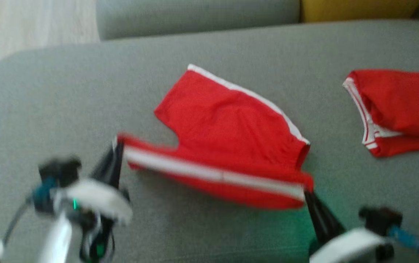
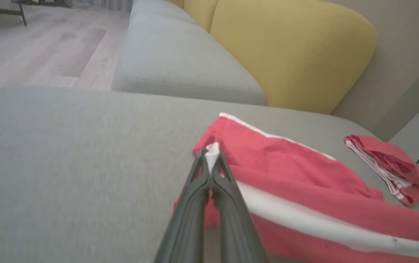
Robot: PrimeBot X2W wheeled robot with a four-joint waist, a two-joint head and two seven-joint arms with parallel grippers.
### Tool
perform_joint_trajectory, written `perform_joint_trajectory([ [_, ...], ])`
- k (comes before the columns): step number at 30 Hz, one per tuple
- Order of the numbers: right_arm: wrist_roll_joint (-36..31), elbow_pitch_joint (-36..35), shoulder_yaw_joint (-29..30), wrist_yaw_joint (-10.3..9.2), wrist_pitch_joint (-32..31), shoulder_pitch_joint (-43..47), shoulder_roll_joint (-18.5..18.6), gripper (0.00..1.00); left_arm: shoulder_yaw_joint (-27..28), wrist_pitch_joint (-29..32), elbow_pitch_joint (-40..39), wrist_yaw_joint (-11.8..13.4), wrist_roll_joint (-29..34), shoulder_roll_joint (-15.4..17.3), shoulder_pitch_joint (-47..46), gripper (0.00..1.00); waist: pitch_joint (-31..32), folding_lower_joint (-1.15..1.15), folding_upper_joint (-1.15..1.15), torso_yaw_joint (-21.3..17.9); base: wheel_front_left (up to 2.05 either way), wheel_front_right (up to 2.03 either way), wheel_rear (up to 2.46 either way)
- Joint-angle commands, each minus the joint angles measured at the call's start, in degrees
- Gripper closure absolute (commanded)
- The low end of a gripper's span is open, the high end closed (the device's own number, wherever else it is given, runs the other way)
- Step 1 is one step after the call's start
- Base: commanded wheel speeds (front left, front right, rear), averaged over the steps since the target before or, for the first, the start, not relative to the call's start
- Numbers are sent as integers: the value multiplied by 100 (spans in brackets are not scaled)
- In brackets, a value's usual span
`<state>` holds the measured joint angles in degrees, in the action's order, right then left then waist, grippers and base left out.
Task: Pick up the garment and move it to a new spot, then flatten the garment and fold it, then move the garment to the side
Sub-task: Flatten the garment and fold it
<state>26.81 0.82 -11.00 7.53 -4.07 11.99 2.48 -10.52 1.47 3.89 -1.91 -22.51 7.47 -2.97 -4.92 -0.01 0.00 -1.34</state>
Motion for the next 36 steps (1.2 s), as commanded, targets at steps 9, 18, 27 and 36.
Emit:
perform_joint_trajectory([
  [9, 102, -19, -138, -4, 185, -1492, 41, 100, 78, 304, 1089, -214, -60, 15, -2479, 100, -1038, 1, 0, -218, 0, 0, 0],
  [18, 591, 597, -194, -4, 670, -2434, 40, 100, 44, 268, 3154, -332, -115, -24, -4335, 100, -1647, 1, 0, -676, 0, 0, 0],
  [27, 923, 1209, -618, -4, 1072, -3055, 40, 100, 2, -164, 4869, -412, -112, 13, -5392, 100, -1927, 1, 0, -1133, 0, 0, 0],
  [36, 962, 1573, -915, -4, 1289, -3289, 40, 0, -145, -699, 5720, -532, -255, -7, -5730, 0, -1976, 1, 0, -1202, 0, 0, 0],
])
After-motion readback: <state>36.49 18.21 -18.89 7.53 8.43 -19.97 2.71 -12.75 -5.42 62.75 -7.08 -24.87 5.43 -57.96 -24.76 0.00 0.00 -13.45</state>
